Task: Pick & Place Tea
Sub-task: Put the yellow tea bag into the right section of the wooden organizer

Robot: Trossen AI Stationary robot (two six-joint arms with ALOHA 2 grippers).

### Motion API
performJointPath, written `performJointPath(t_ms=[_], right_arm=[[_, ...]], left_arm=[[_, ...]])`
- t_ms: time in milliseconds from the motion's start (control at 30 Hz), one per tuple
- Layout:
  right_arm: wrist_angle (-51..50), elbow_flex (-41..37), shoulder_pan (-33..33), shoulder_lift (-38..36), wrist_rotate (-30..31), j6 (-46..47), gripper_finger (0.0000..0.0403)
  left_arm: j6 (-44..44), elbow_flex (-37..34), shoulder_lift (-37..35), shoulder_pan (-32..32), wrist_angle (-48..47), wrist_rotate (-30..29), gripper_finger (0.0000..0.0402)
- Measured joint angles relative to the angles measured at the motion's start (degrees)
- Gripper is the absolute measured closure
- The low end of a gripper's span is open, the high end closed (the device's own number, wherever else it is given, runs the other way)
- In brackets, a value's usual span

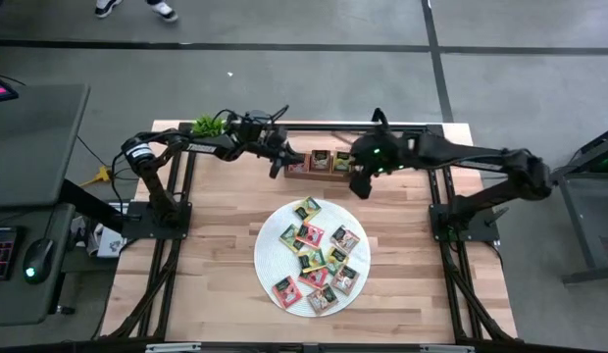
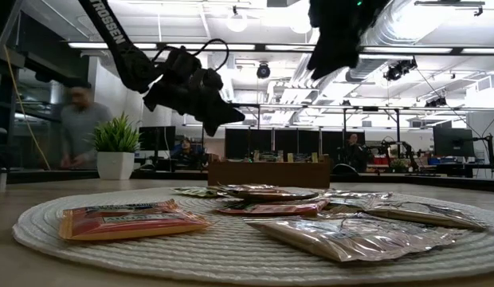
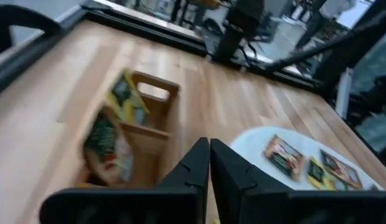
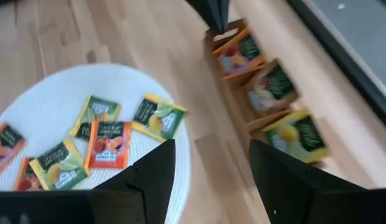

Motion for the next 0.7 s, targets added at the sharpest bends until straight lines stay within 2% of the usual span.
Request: performJointPath(t_ms=[100,267,400,700], right_arm=[[1.52,0.0,1.46,3.9,-0.17,-0.12,0.0216],[3.62,0.0,3.14,9.36,-0.92,-0.29,0.0244],[6.39,0.0,4.1,12.63,-1.65,-0.23,0.0273],[12.86,0.0,5.14,19.11,-2.28,-0.74,0.0351]], left_arm=[[1.79,-0.77,-2.44,-1.76,-2.79,-0.85,0.0398],[7.2,-3.21,-7.13,-4.27,-13.95,-5.98,0.04],[9.71,-6.6,-11.62,-5.83,-19.45,-10.01,0.0401],[4.33,-13.09,-12.64,-12.75,-18.96,-13.33,0.0401]])
